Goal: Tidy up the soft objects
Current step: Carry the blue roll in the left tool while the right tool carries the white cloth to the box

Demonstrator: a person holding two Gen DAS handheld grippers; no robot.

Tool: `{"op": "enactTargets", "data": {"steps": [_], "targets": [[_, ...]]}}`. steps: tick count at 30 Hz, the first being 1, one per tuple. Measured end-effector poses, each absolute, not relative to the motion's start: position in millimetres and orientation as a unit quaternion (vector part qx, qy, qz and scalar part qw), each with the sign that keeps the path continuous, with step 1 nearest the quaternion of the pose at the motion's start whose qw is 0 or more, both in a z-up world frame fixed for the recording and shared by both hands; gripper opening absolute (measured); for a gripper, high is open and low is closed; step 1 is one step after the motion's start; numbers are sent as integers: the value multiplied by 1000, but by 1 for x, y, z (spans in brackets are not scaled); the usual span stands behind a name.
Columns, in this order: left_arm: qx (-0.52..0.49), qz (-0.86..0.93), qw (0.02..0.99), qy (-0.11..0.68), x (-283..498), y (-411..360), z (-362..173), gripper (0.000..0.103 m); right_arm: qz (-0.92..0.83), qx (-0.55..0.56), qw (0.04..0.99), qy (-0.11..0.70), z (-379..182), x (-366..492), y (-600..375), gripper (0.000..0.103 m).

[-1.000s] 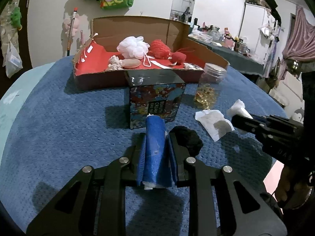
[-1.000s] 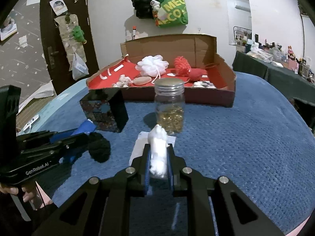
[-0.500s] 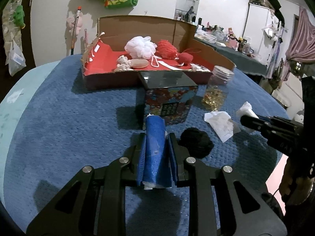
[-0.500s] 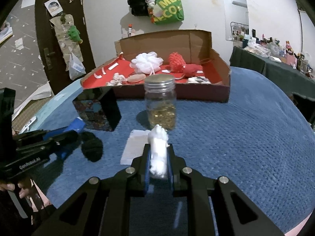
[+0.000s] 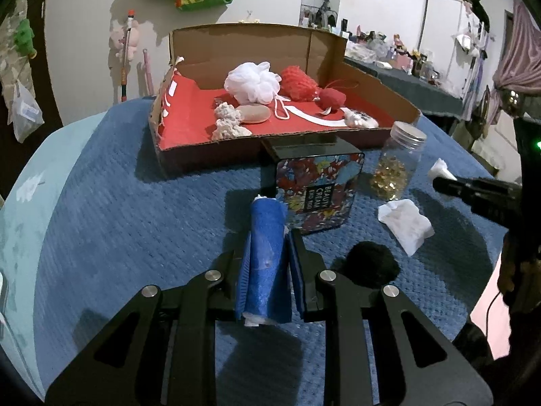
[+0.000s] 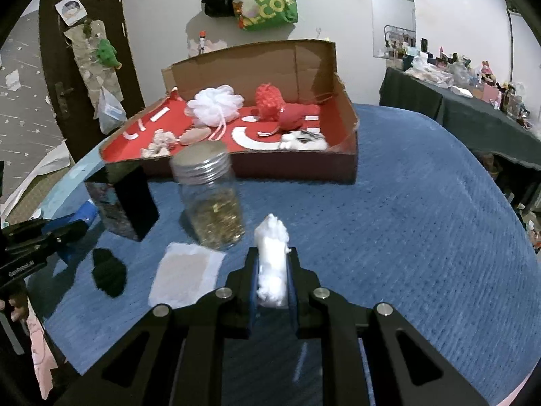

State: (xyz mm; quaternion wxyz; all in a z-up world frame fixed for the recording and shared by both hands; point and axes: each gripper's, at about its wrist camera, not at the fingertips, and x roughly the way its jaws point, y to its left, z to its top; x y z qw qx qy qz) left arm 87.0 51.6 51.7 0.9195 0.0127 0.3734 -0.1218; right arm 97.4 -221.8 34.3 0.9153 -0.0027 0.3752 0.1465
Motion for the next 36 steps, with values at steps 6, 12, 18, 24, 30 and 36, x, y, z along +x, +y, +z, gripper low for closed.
{"op": "enactTargets", "data": {"steps": [6, 12, 18, 24, 30, 36], "targets": [[23, -133, 912, 388, 84, 60, 52, 20, 141, -9, 913, 384, 38, 112, -229, 16], [29, -132, 909, 395, 83, 66, 51, 20, 141, -3, 909, 391, 40, 119, -234, 16], [26, -125, 906, 403, 96, 74, 49, 20, 141, -20, 907, 396, 41, 124, -229, 16], [33, -132, 903, 406, 110, 76, 52, 20, 145, -31, 904, 402, 42, 134, -227, 16], [40, -143, 903, 402, 125, 76, 62, 20, 169, -45, 899, 402, 49, 149, -221, 16], [33, -164, 902, 398, 137, 79, 71, 20, 200, -35, 891, 406, 54, 166, -217, 16]]}}
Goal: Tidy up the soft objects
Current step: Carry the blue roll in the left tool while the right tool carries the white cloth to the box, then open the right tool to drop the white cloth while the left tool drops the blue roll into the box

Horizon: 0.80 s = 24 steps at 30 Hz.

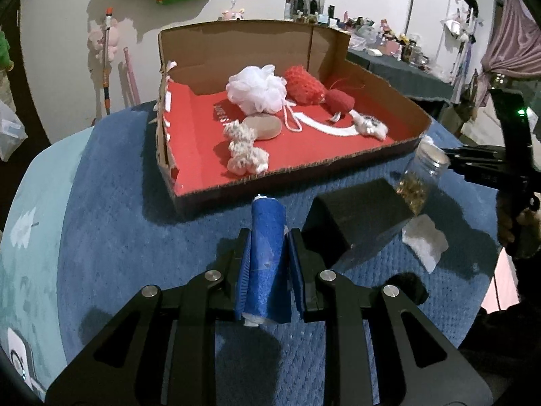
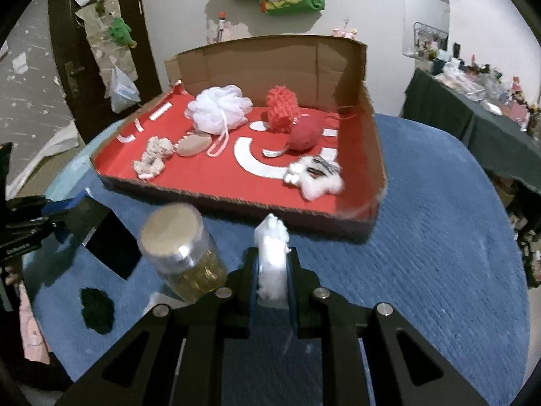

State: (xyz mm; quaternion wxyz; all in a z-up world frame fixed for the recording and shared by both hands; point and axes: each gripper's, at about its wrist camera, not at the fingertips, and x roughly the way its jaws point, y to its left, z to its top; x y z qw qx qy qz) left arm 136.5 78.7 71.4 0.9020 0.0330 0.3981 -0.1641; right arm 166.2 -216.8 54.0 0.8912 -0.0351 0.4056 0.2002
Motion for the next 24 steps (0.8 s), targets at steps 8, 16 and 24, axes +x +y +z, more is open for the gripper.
{"op": "enactTargets", "data": {"steps": [8, 16, 24], "targets": [[30, -191, 901, 387, 160, 76, 93, 20, 244, 5, 879, 409, 67, 193, -218, 16], [18, -240, 884, 401, 216, 47, 103, 20, 270, 9, 866, 421, 77, 233, -201, 16], [41, -255, 850, 459, 275, 10, 78, 20, 270, -33, 844, 462, 63, 280, -173, 16]]}}
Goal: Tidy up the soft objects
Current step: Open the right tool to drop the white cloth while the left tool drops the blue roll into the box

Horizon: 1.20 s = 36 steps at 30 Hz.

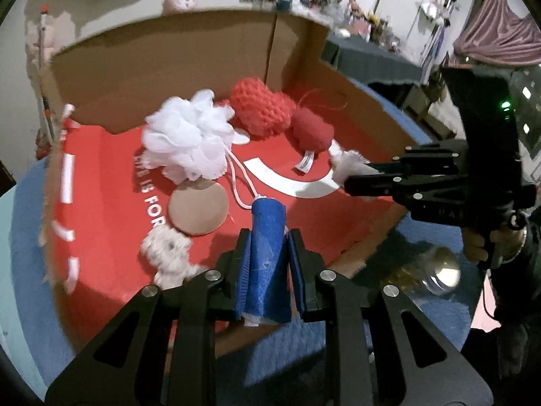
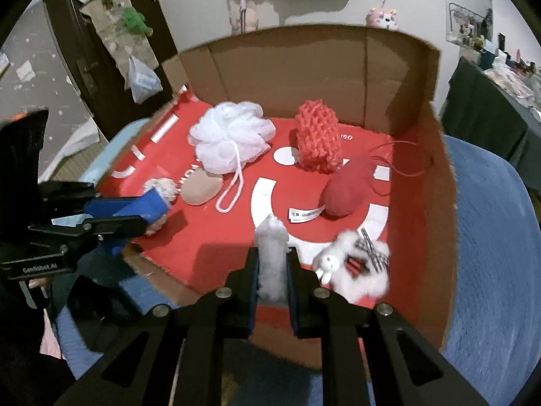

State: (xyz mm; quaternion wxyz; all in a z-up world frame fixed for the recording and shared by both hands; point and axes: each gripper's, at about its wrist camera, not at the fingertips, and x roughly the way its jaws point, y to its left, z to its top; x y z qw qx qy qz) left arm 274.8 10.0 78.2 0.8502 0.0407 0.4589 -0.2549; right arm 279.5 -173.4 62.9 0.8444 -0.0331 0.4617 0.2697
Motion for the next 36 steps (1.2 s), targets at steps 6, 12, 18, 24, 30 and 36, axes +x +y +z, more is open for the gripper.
{"op": "enactTargets", "data": {"steps": [6, 12, 18, 24, 30, 36], "targets": [[60, -247, 837, 485, 292, 1, 59, 20, 267, -62, 831, 483, 48, 296, -161, 16], [61, -239, 832, 496, 302, 1, 50, 20, 259, -82, 827, 493, 38, 304, -155, 17], [59, -233, 831, 502, 307, 3, 45, 20, 255, -96, 824, 496, 33, 306, -153, 19], [68, -234, 834, 495, 306, 0, 45, 20, 255, -112, 825, 492, 32, 304, -151, 25], [84, -234, 833, 493, 303, -7, 44, 21, 255, -129, 829, 480, 34, 302, -144, 44], [86, -230, 832, 497, 304, -7, 44, 22, 252, -132, 834, 473, 37, 299, -144, 50]]}}
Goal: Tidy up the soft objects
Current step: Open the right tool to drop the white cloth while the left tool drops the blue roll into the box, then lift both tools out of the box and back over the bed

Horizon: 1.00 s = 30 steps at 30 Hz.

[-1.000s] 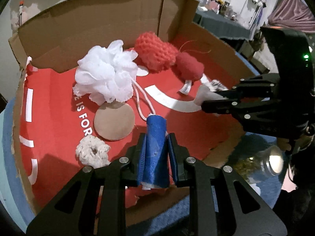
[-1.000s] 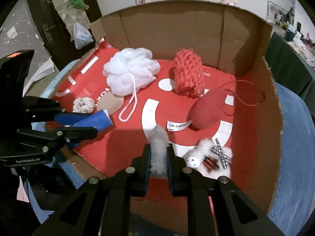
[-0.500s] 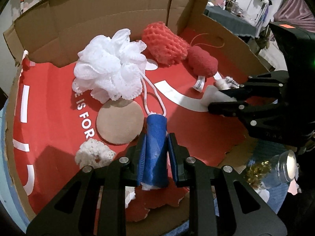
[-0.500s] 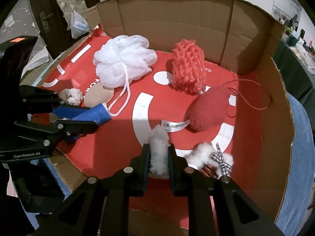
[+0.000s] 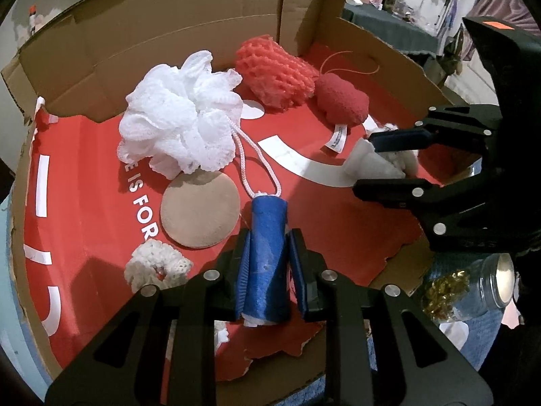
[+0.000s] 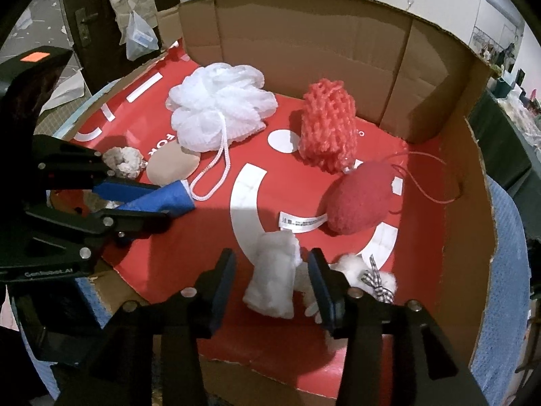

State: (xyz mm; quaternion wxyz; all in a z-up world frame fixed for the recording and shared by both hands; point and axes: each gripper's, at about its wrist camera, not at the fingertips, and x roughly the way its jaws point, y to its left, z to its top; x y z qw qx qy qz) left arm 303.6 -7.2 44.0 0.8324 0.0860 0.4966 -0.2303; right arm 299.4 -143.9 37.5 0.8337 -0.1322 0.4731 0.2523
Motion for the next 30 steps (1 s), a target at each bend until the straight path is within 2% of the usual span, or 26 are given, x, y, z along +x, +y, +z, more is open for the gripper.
{"op": "enactTargets", "data": {"steps": [4, 5, 6, 7, 8, 15, 17, 21, 24, 26, 30], "targets": [[83, -230, 832, 497, 305, -8, 44, 28, 250, -131, 837, 468, 41, 298, -144, 53], [83, -229, 833, 497, 305, -8, 45, 35, 250, -131, 838, 468, 42, 298, -145, 53], [82, -230, 833, 496, 305, -7, 45, 52, 250, -130, 838, 467, 43, 298, -145, 53], [83, -230, 834, 494, 304, -7, 46, 59, 250, -129, 839, 466, 44, 298, -146, 53], [84, -230, 838, 488, 303, -7, 48, 62, 250, -129, 840, 465, 46, 297, -146, 53], [81, -231, 851, 465, 290, -6, 68, 62, 247, -124, 847, 454, 58, 290, -151, 56], [78, -231, 856, 455, 283, -4, 76, 63, 246, -119, 853, 444, 66, 285, -153, 67], [64, -227, 873, 427, 265, 2, 99, 73, 243, -109, 866, 424, 87, 270, -159, 74], [59, -224, 885, 403, 245, 3, 116, 75, 237, -102, 877, 404, 104, 255, -165, 85], [54, -223, 894, 384, 230, 4, 128, 75, 233, -99, 885, 390, 117, 242, -168, 96], [40, -214, 910, 352, 202, 7, 148, 83, 227, -92, 900, 361, 137, 214, -173, 102]]}}
